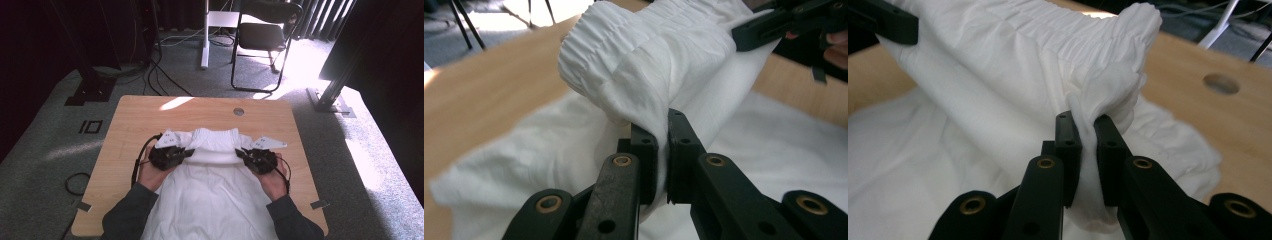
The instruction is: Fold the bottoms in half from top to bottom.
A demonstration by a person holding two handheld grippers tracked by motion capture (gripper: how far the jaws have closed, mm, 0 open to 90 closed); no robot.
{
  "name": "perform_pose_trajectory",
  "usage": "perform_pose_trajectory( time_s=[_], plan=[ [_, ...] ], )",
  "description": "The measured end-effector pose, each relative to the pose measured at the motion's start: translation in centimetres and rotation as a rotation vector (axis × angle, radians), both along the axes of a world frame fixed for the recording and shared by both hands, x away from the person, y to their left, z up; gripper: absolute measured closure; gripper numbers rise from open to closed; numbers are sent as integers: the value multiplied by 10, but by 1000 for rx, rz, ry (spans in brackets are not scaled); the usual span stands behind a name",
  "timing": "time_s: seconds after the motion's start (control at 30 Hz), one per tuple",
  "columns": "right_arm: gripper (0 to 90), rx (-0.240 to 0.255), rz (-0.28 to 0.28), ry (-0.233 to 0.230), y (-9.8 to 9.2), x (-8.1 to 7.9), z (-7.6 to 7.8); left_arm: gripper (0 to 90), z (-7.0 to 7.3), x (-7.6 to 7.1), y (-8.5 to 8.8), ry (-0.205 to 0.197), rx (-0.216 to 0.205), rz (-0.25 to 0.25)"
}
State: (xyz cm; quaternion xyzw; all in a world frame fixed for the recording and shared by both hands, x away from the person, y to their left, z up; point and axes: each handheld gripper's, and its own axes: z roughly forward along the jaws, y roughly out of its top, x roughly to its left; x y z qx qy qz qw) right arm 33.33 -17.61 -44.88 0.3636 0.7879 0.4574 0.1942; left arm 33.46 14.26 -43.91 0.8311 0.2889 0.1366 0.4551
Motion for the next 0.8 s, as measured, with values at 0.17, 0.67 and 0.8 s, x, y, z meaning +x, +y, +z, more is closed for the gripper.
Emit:
perform_pose_trajectory(
  time_s=[0.17,0.67,0.8],
  plan=[
    [834,-40,22,78,3,-23,-40,851,-50,-19,0,117,72,-26],
    [821,-138,14,224,22,-18,-100,847,-102,2,-4,213,177,-22],
    [821,-120,-8,228,22,-1,-100,846,-102,17,-5,199,175,-2]
  ],
)
